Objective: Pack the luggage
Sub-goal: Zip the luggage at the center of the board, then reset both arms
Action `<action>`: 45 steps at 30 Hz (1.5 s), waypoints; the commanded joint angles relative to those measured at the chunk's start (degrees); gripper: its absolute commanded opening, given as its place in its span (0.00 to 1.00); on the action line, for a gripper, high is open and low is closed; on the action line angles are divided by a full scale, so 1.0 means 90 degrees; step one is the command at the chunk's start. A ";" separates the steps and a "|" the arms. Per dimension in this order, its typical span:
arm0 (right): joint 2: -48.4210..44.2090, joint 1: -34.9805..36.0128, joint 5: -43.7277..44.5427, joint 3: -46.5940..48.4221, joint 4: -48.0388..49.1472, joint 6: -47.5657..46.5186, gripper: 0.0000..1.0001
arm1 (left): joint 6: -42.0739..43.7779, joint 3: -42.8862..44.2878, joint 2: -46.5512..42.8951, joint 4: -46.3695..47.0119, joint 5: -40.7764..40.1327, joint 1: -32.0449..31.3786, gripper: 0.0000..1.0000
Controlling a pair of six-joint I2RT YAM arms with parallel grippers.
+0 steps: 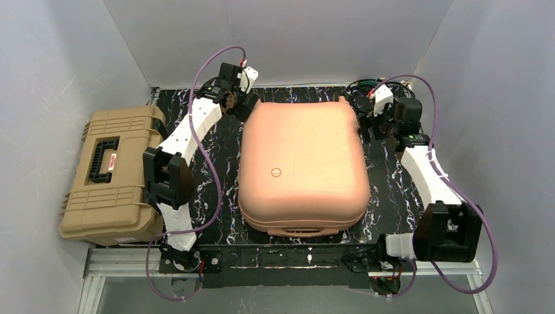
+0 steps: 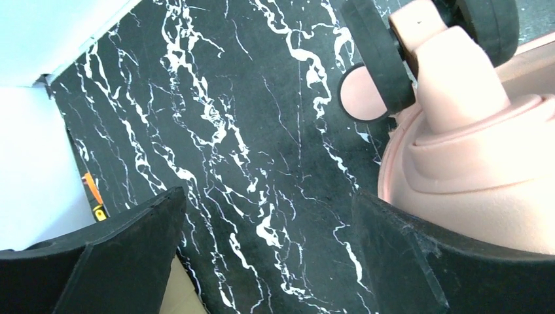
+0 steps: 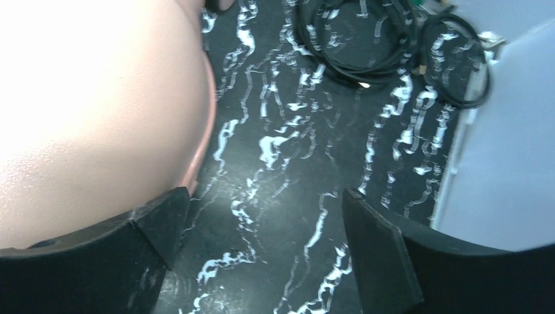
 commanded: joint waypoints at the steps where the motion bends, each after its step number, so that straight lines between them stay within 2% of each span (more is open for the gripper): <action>1: -0.0564 -0.0030 0.0810 0.0015 0.0169 0.0071 0.98 | -0.0623 -0.0015 -0.0313 -0.0475 0.1170 -0.0179 0.98; 4: -0.0825 -0.0143 0.1278 0.0083 0.0259 0.0203 0.98 | -0.0588 -0.0084 -0.1062 -0.0576 0.1118 0.0199 0.98; 6: -0.0994 -0.0331 0.1077 0.0235 0.0102 0.0310 0.98 | -0.0371 -0.0476 -0.1748 -0.0447 0.1137 0.0283 0.98; 9: -0.1140 -0.0454 0.0024 0.0805 -0.0790 0.0225 0.98 | -0.0061 -0.1655 -0.3051 -0.0029 0.1947 0.0444 0.98; 12: -0.1383 -0.0469 -0.1381 0.1395 -0.2046 -0.0393 0.98 | 0.0261 -0.2525 -0.4291 0.0026 0.3145 0.0568 0.98; 14: -0.1678 -0.0476 -0.2174 0.1619 -0.2567 -0.0756 0.98 | 0.0507 -0.2639 -0.4924 -0.0506 0.3981 0.0600 0.98; 16: -0.2037 -0.0469 -0.2788 0.1784 -0.2935 -0.1038 0.98 | 0.0717 -0.2312 -0.5175 -0.1485 0.4569 0.0617 0.98; 21: -0.2073 -0.0476 -0.4530 0.2709 -0.5022 -0.2165 0.98 | 0.1047 -0.2154 -0.5926 -0.2904 0.5284 0.0615 0.98; 23: -0.2127 -0.0476 -0.5261 0.2901 -0.6010 -0.3027 0.98 | 0.1107 -0.2150 -0.6200 -0.3435 0.5904 0.0623 0.98; 25: -0.2128 -0.0476 -0.5739 0.3122 -0.7491 -0.4510 0.98 | 0.1352 -0.2245 -0.6457 -0.4024 0.6638 0.0615 0.98; 26: -0.2175 -0.0464 -0.5847 0.3136 -0.7921 -0.4770 0.98 | 0.1521 -0.2243 -0.6540 -0.4384 0.6985 0.0615 0.98; 28: -0.2269 -0.0408 -0.5869 0.3054 -0.7980 -0.4120 0.98 | 0.2380 -0.2181 -0.6723 -0.5193 0.7540 0.0619 0.98; 32: -0.2507 -0.0362 -0.5465 0.2829 -0.7974 -0.3663 0.98 | 0.3395 -0.2180 -0.7200 -0.6262 0.7703 0.0619 0.98; 37: -0.2818 -0.0349 -0.5779 0.2283 -0.7981 -0.3191 0.98 | 0.3177 -0.2943 -0.7820 -0.5986 0.7406 0.0617 0.98; 41: -0.3150 -0.0349 -0.5762 0.1822 -0.7974 -0.3542 0.98 | 0.2881 -0.3599 -0.8159 -0.5525 0.7354 0.0693 0.98; 45: -0.3404 -0.0325 -0.5570 0.1593 -0.7974 -0.3846 0.98 | 0.2471 -0.3644 -0.8243 -0.5318 0.7399 0.0848 0.98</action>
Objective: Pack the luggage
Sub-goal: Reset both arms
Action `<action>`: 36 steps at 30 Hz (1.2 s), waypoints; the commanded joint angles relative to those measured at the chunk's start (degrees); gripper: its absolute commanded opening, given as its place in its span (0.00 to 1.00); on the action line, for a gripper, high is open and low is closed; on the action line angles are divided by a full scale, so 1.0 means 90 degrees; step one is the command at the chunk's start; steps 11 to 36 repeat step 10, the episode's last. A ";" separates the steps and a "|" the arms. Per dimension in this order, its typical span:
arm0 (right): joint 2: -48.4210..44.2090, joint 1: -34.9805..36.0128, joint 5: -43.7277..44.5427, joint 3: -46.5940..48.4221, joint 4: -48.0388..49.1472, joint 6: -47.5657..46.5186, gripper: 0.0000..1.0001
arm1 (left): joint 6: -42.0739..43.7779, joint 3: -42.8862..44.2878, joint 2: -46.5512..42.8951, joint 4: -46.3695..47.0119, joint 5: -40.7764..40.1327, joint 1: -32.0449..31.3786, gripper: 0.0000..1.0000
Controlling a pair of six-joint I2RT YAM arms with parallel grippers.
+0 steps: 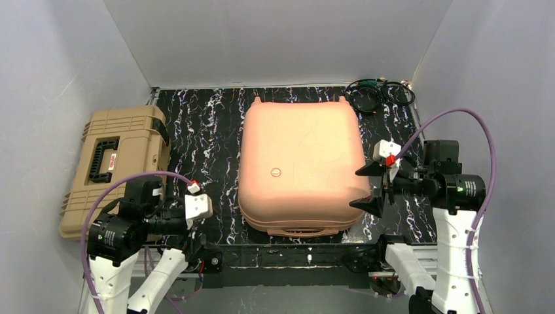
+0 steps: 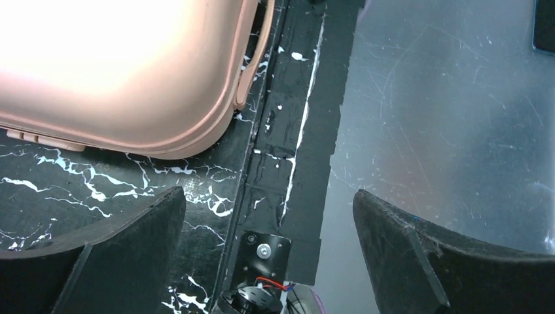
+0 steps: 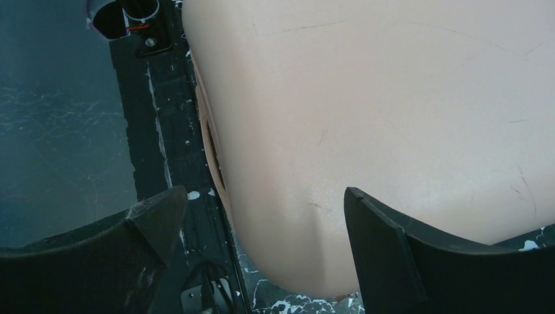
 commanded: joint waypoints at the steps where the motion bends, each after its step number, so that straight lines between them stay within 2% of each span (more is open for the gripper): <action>1: -0.0243 0.0060 -0.0064 -0.0108 -0.0152 -0.0293 0.98 | -0.0336 -0.0068 -0.0063 0.0237 0.0275 0.0150 0.98; 7: -0.0302 0.0083 -0.0195 -0.0124 -0.0141 -0.0336 0.98 | 0.0053 -0.0035 -0.0087 -0.0071 0.0590 0.0283 0.98; 36: -0.0314 0.0086 -0.0187 -0.0124 -0.0136 -0.0331 0.98 | -0.0096 -0.0077 -0.0198 0.0026 0.0595 0.0322 0.98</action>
